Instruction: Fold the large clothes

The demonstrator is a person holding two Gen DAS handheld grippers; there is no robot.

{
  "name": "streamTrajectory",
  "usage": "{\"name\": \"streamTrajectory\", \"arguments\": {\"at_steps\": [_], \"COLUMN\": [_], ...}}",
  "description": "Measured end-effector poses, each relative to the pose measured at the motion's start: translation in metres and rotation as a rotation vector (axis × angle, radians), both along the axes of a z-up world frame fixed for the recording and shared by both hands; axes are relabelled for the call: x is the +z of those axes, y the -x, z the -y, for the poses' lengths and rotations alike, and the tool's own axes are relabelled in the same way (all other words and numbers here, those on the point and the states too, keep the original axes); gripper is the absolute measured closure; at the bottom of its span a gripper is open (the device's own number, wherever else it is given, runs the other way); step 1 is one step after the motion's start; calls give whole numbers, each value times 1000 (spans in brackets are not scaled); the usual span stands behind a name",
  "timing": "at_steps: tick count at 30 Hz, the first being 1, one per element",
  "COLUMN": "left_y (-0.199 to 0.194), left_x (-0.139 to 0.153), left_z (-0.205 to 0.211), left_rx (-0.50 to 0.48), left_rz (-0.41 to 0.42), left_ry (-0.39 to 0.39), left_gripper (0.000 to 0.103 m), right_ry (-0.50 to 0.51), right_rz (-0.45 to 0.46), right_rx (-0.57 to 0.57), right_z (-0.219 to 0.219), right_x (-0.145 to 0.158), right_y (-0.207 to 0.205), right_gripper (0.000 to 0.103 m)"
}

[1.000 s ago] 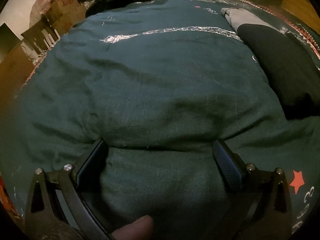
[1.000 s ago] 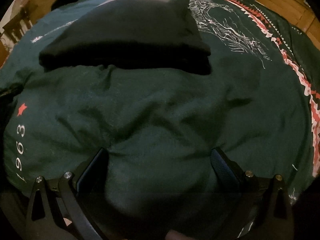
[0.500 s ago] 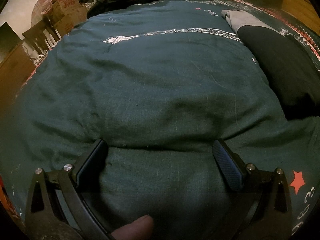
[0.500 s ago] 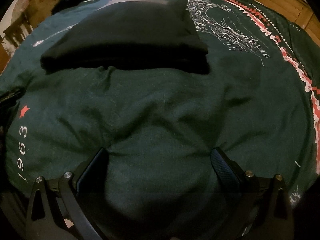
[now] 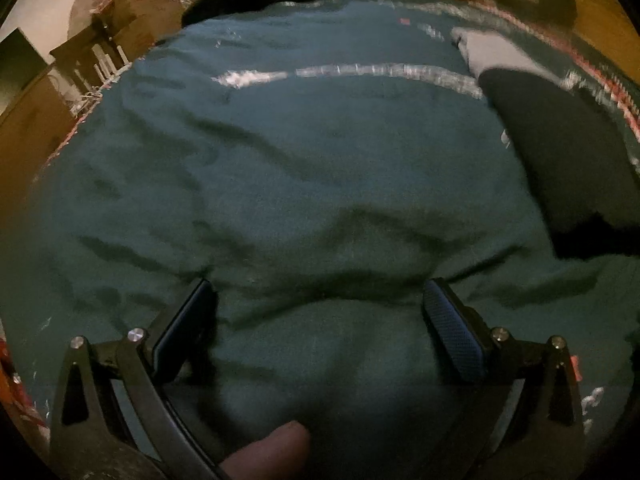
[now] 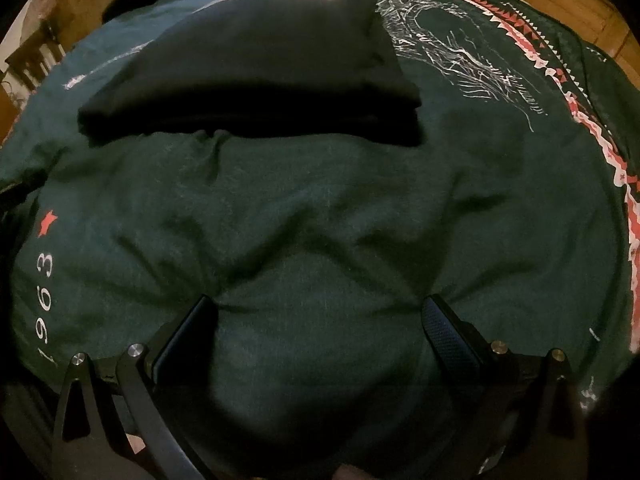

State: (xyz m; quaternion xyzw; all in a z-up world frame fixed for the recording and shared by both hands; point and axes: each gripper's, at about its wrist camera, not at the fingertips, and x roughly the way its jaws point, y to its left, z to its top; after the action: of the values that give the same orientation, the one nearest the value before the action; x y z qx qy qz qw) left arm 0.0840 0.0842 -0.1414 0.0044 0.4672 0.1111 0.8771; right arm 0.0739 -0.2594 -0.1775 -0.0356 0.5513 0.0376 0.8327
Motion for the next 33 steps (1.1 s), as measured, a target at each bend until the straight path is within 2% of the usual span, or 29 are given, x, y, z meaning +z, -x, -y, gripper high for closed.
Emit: {"name": "streamTrajectory", "arguments": {"at_steps": [9, 16, 20, 26, 30, 33], "left_y": [18, 29, 45, 64, 74, 81], "left_x": [45, 78, 113, 150, 167, 174], "left_z": [16, 42, 60, 74, 78, 83], "left_rx": [-17, -74, -120, -155, -168, -164], "left_rz": [72, 141, 236, 316, 371, 401], "left_ry": [30, 34, 22, 68, 69, 38], "left_gripper": [0, 0, 0, 0, 0, 0], "right_ry": [-3, -80, -44, 23, 13, -3], "right_rz": [-8, -38, 72, 269, 328, 365], "right_rx": [-20, -60, -50, -27, -48, -53], "right_z": [0, 4, -8, -35, -41, -47], "right_x": [0, 20, 64, 140, 179, 205], "right_y": [-2, -1, 12, 39, 53, 64], "right_gripper": [0, 0, 0, 0, 0, 0]}}
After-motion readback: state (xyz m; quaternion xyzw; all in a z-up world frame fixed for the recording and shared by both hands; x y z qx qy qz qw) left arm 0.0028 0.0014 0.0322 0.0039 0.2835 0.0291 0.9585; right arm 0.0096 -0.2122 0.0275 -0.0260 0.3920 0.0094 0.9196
